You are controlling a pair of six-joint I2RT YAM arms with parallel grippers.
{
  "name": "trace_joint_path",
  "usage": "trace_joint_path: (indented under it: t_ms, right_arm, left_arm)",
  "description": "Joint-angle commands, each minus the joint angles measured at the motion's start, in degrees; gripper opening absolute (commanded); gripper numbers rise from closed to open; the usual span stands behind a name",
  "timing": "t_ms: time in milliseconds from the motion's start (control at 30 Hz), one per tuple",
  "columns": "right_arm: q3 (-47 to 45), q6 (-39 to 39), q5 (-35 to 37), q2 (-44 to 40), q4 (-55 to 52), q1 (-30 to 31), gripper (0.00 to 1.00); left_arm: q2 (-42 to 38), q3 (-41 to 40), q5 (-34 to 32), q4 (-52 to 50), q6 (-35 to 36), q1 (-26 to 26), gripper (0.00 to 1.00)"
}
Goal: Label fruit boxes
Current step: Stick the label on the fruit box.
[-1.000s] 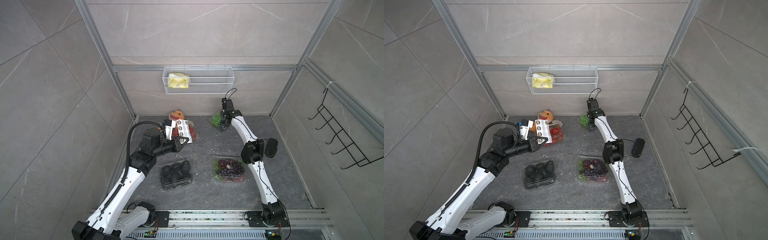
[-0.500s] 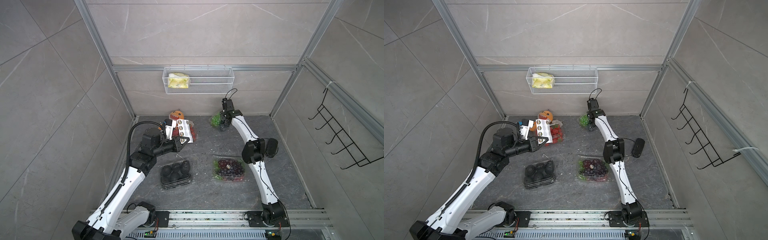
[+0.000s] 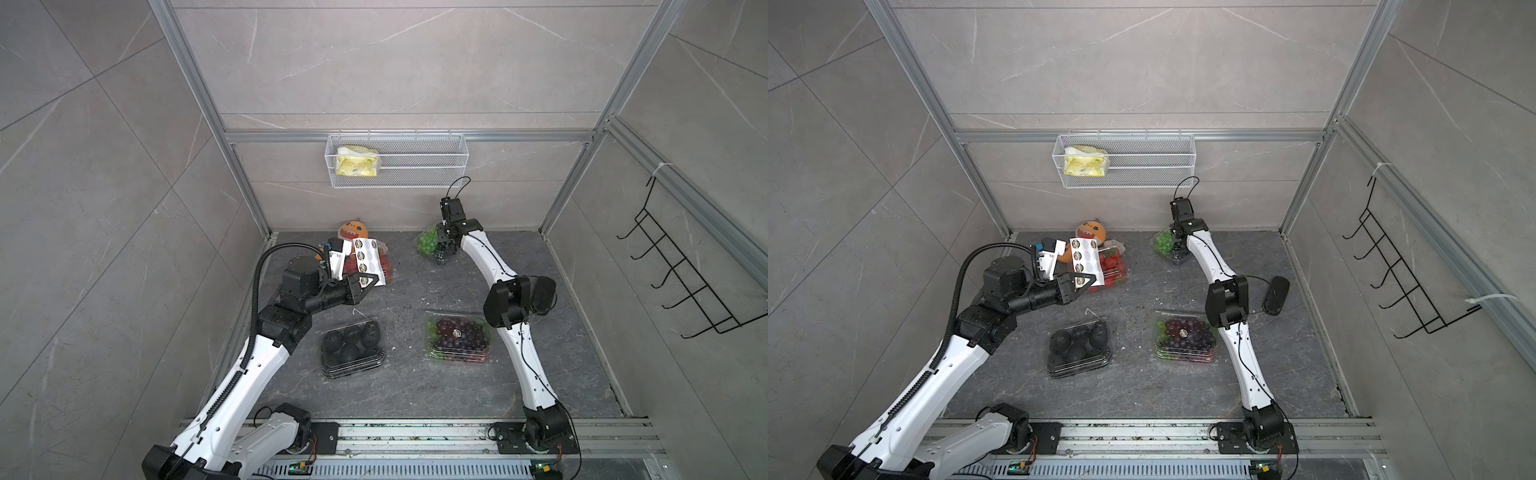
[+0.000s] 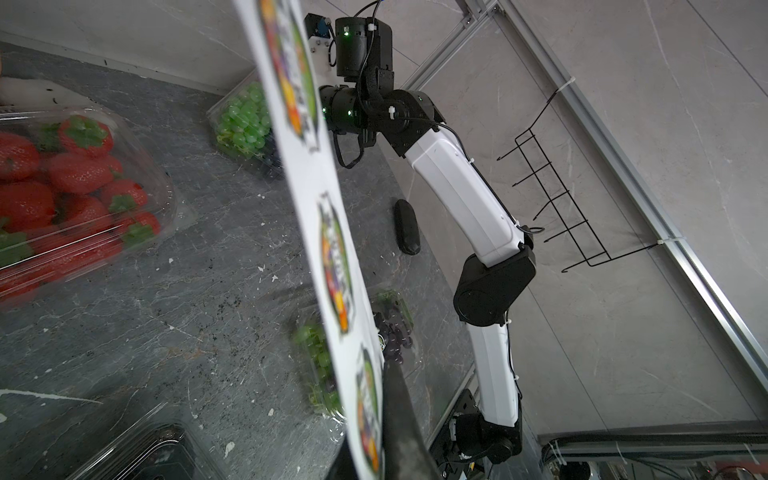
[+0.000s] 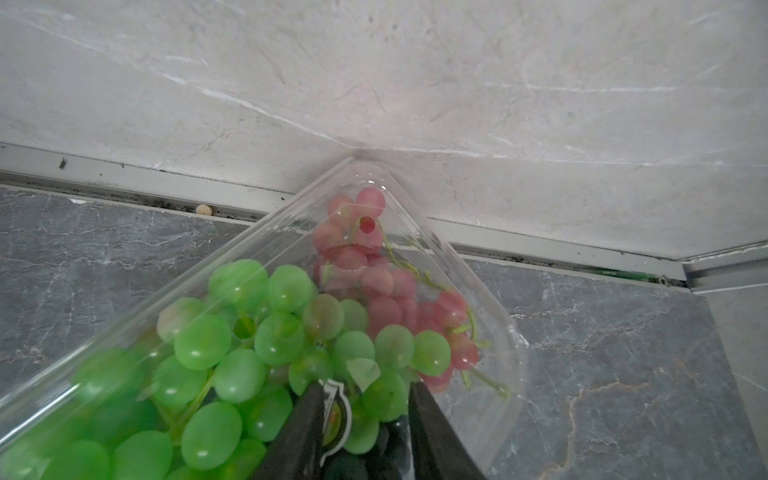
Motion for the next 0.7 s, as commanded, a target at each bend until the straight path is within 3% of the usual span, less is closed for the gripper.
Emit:
trace_joint_path:
  t_ms: [0,467,667]
  right_arm:
    - [-0.8,0.8,-0.9,-2.1,-2.5,0.4,0.38]
    - [-1.1,1.0,-2.3,-2.3,-3.6,1.3,0.38]
    - [-1.7,1.4,-3.8,-4.5,-3.6,2.2,0.42]
  left_arm:
    - [-1.2,0.0,1.3,2.2,0.0,0.4,0.00]
    - [-1.3,0.0,1.5,2.2,0.1,0.4,0.00]
    - [-1.5,-0.2,1.4,2.2,0.2,0.4,0.00]
